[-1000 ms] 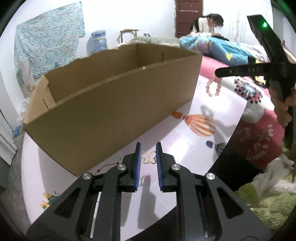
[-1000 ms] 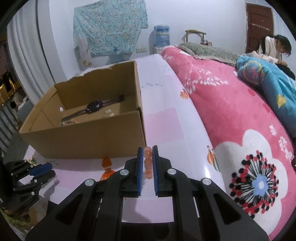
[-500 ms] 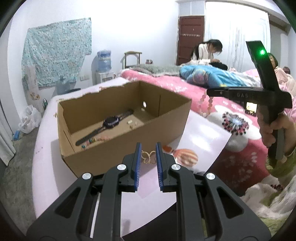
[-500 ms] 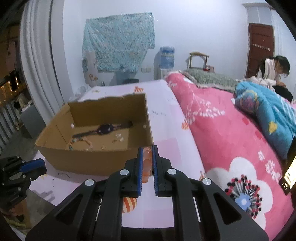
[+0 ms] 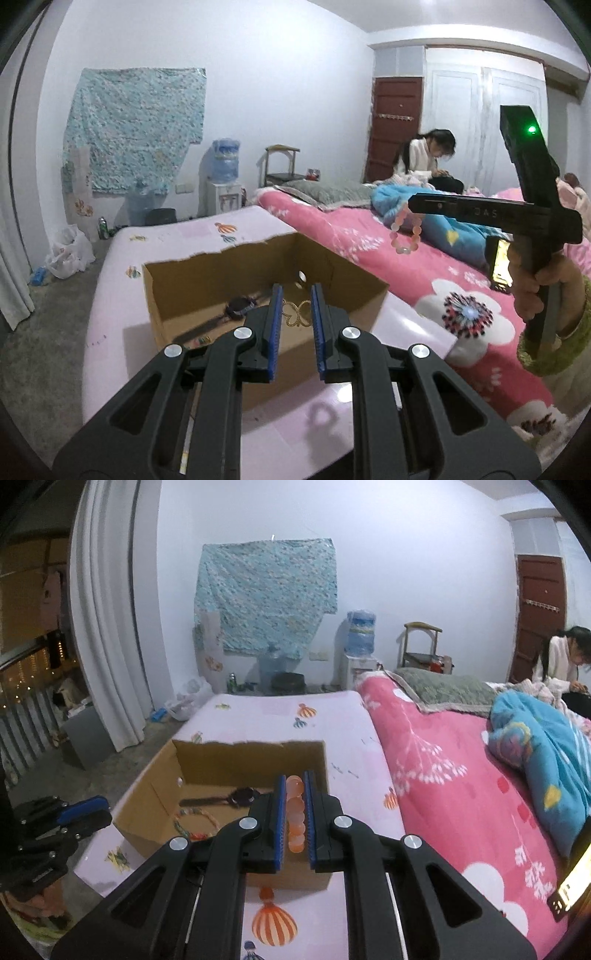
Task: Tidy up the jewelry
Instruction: 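Lift and carry the bracelet and butterfly charm over the box with both grippers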
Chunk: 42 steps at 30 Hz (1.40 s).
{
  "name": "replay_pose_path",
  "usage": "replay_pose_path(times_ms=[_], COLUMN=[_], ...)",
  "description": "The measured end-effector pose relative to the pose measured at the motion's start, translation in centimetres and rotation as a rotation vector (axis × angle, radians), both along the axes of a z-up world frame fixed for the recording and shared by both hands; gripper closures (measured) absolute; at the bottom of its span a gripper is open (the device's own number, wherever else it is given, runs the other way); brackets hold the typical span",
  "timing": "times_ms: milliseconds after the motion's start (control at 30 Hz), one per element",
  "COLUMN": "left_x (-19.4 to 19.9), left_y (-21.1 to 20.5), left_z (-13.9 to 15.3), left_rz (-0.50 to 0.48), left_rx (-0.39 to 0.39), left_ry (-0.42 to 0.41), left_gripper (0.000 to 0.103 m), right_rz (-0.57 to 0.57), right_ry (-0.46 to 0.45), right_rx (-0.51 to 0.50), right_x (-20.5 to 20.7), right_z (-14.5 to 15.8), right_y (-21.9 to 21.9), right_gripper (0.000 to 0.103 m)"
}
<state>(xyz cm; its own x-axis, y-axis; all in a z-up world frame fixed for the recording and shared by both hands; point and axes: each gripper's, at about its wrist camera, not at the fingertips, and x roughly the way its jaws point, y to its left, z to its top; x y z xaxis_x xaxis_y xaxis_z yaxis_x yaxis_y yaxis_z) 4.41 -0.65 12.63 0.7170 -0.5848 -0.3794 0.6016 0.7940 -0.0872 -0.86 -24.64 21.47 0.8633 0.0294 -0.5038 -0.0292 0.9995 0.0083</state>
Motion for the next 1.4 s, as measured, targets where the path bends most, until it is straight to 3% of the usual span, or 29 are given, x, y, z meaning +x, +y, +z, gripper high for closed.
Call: replay_pose_path(times_ms=[233,633,1400], left_x=[1.9,2.8,5.0], left_y=[0.4,0.8,1.3], left_z=[1.2,1.7,1.2], left_rz=[0.033,0.065,0.1], left_rx=[-0.007,-0.01,-0.017], left_ry=[0.005,0.025,0.092], left_gripper=[0.088,0.088,0.088], right_rz=[0.037,0.077,0.081], right_ry=[-0.006,0.046,0.04], right_rx=[-0.011,0.022,0.055], right_x=[2.1,4.9,5.8], right_z=[1.7,1.5,1.5], right_y=[1.8,3.6,2.2], right_gripper=[0.093,0.093,0.093])
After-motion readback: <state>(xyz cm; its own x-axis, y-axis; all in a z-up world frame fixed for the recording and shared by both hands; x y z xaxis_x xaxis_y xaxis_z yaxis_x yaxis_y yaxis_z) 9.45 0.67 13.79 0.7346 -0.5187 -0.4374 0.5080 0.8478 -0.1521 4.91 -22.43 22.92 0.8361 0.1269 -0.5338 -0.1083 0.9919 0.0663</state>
